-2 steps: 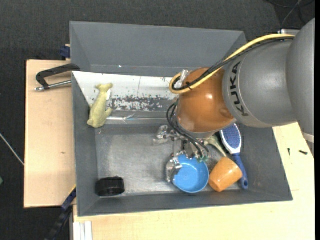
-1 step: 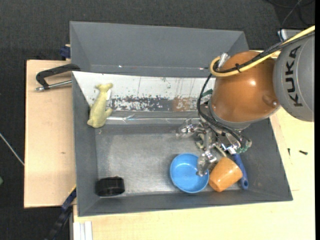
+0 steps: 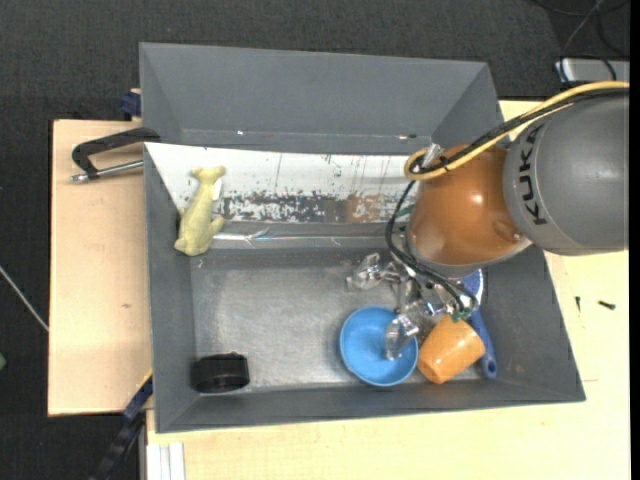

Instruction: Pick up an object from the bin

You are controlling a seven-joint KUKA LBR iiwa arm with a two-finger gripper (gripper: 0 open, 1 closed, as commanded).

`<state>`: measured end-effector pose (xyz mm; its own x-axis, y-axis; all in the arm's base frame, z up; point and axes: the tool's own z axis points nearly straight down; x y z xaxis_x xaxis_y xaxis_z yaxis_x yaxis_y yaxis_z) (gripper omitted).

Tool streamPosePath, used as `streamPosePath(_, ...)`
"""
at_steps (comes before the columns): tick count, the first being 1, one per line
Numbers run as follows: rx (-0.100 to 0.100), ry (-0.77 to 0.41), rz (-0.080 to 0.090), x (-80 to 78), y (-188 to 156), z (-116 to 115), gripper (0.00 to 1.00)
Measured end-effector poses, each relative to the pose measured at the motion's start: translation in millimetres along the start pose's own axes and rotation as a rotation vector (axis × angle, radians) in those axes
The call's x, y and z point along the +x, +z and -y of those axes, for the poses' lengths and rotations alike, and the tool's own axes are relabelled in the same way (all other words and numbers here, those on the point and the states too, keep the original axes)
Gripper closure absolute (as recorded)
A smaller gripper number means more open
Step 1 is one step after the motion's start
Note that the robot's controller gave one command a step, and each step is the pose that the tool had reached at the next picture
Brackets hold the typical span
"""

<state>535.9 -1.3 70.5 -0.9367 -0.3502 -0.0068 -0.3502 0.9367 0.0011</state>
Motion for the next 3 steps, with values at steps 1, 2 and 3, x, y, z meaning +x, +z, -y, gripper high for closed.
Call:
streamPosePath(1, 0.002, 0.0, 0.012, -4.0, -6, -1, 1.0)
streamPosePath(2, 0.005, -0.043, 0.008, -10.6, -115, -4, 1.0)
streamPosePath(3, 0.002, -0.274, 0.002, -26.3, -143, -17, 1.0)
